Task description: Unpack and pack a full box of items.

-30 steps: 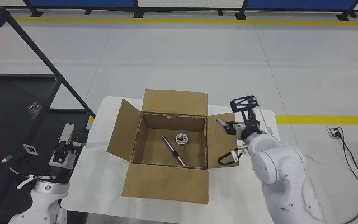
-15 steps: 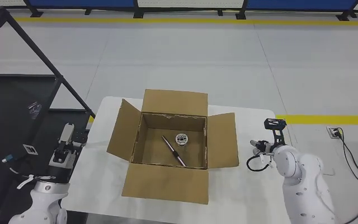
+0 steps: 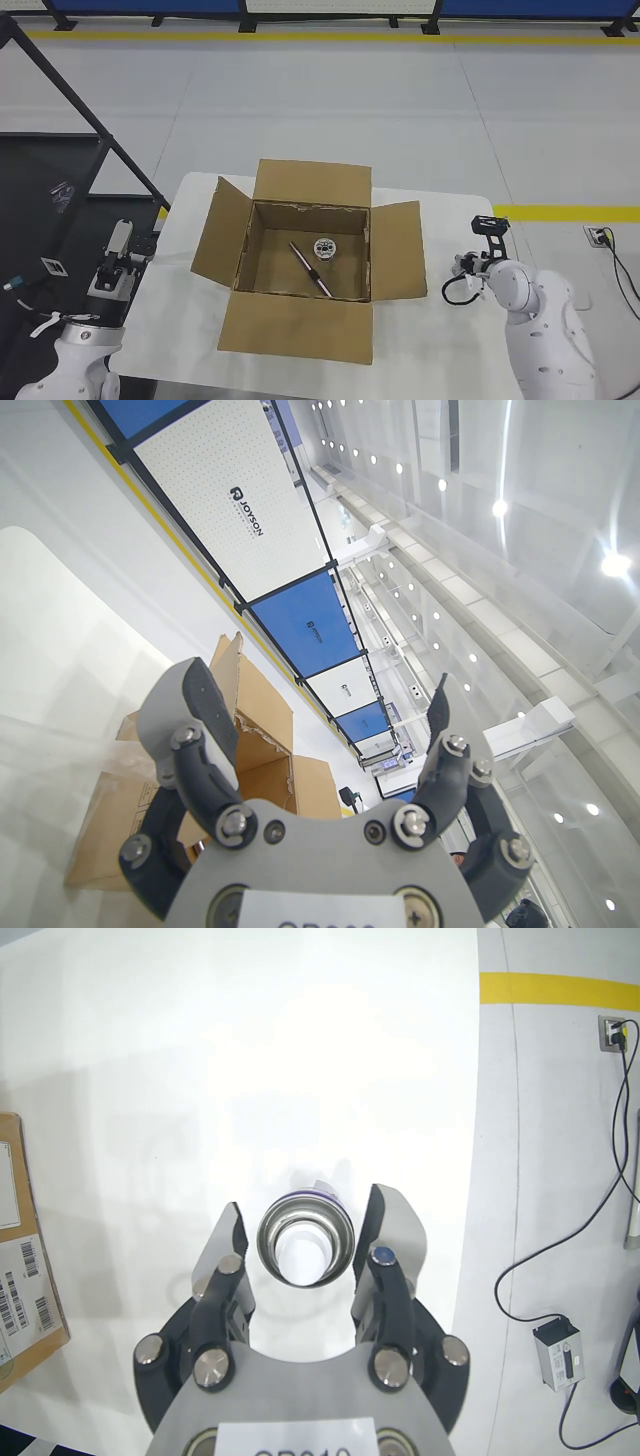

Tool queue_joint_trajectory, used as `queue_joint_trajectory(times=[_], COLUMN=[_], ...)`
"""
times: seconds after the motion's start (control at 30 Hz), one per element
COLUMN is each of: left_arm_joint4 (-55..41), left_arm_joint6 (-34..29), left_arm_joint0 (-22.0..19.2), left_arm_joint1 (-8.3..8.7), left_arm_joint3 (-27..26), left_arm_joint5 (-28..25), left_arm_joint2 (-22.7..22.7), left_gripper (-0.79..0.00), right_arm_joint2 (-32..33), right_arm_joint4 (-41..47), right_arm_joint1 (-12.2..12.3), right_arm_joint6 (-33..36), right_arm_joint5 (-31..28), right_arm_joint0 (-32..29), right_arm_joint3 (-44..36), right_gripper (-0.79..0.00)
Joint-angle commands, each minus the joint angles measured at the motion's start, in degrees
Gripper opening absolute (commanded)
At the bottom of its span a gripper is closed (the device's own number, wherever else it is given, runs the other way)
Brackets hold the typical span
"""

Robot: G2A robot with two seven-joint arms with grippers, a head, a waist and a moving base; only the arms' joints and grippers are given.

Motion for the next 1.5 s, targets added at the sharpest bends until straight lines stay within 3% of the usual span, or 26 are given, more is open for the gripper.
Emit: queue_joint_trajectory(times=[0.0,0.17,0.37,0.53,0.7,0.9,1.47], left_arm_joint4=[0.0,0.0,0.0,0.0,0.0,0.0,0.0], left_arm_joint6=[0.0,0.0,0.0,0.0,0.0,0.0,0.0], left_arm_joint0=[0.0,0.0,0.0,0.0,0.0,0.0,0.0], left_arm_joint1=[0.0,0.0,0.0,0.0,0.0,0.0,0.0], left_arm_joint3=[0.0,0.0,0.0,0.0,0.0,0.0,0.0], left_arm_joint5=[0.0,0.0,0.0,0.0,0.0,0.0,0.0], left_arm_joint2=[0.0,0.0,0.0,0.0,0.0,0.0,0.0], left_gripper=[0.0,0.0,0.0,0.0,0.0,0.0,0.0], right_arm_joint2=[-0.21,-1.79,-5.8,-12.5,-22.06,-32.7,-43.24], right_arm_joint4=[-0.34,-2.64,-2.16,4.78,7.51,5.21,2.39], right_arm_joint1=[0.09,0.13,-0.48,-1.06,-1.52,-2.65,-5.63], right_arm_joint6=[-0.26,-1.24,-5.84,-9.18,-3.81,3.13,4.92], right_arm_joint5=[0.64,3.24,8.41,3.82,-4.69,-7.86,-2.55], right_arm_joint0=[0.13,-2.07,-6.06,-5.47,0.72,7.99,14.17], right_arm_joint3=[-0.96,-10.84,-30.29,-38.16,-33.54,-21.43,-1.17], right_gripper=[-0.785,-0.785,-0.785,-0.785,-0.785,-0.785,-0.785])
